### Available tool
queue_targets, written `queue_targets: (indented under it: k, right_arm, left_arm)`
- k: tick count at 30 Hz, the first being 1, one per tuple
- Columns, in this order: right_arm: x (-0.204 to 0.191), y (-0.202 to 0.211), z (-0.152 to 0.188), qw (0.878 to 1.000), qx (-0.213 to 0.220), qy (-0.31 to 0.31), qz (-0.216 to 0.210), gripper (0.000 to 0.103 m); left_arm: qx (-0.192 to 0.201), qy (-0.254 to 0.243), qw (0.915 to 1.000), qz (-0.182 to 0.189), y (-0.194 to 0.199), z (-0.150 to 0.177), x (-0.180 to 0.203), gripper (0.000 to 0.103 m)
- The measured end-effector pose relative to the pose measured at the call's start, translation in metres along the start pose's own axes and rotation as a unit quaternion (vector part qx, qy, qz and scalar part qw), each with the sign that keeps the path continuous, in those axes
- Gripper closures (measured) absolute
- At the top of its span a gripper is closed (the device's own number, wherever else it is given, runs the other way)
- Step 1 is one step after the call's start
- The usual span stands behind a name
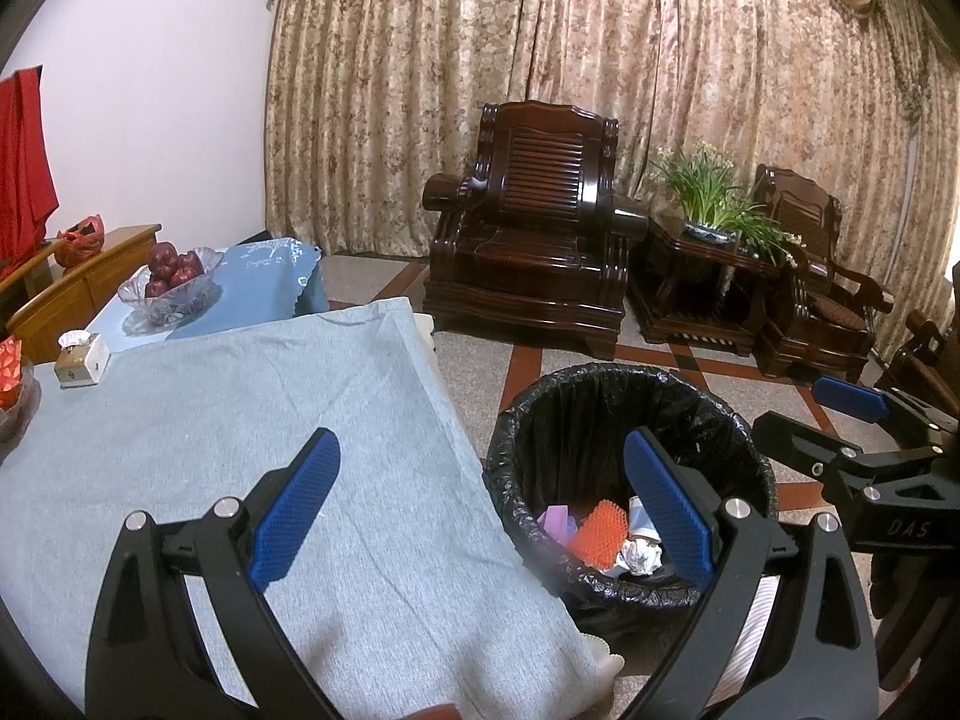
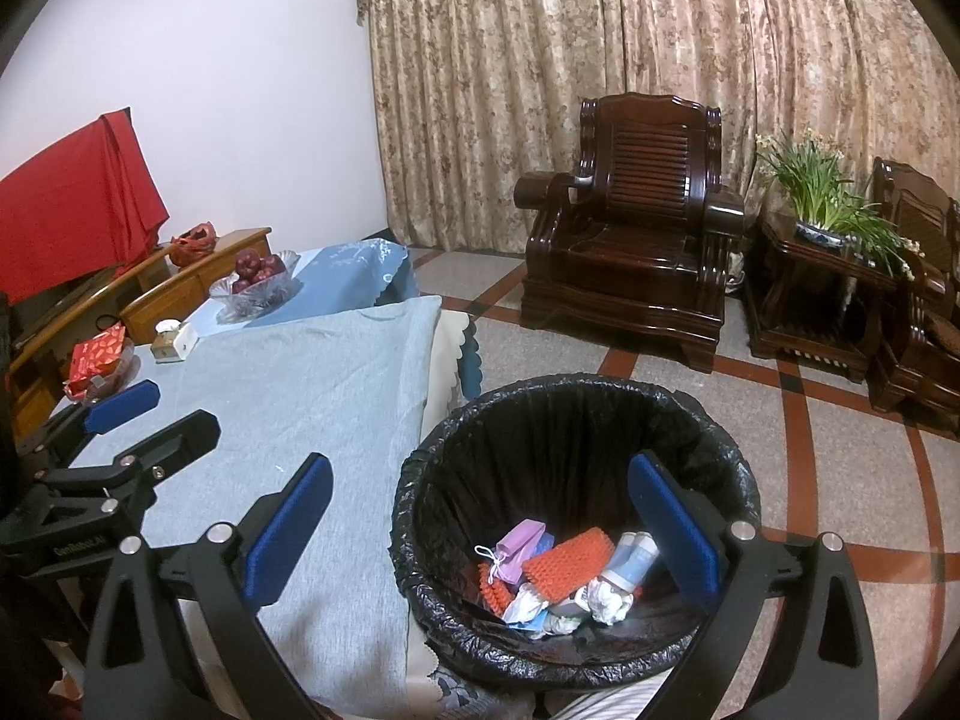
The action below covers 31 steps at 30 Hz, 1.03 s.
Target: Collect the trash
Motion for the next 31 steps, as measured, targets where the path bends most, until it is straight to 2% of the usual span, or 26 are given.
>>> queue_targets:
  k: [31]
  right_arm:
    - [0.0011,-0.0021,0.0056,1.0,-0.003,0.0,0.0,0.006]
  left_arm:
    - [-0.001,0.001,1.0,0.0,0.0014,-0.0026,-0.0007,0.009]
Point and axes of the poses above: each gripper's, at about its wrist camera, not at the fingertips, and y roughly against the way its jaws point, x to its right, z to its underside, the point moved 9 cm from there along -y, roughly the way its jaws point, and after that the axes turned 5 degrees about y, right-handed, at the moved point
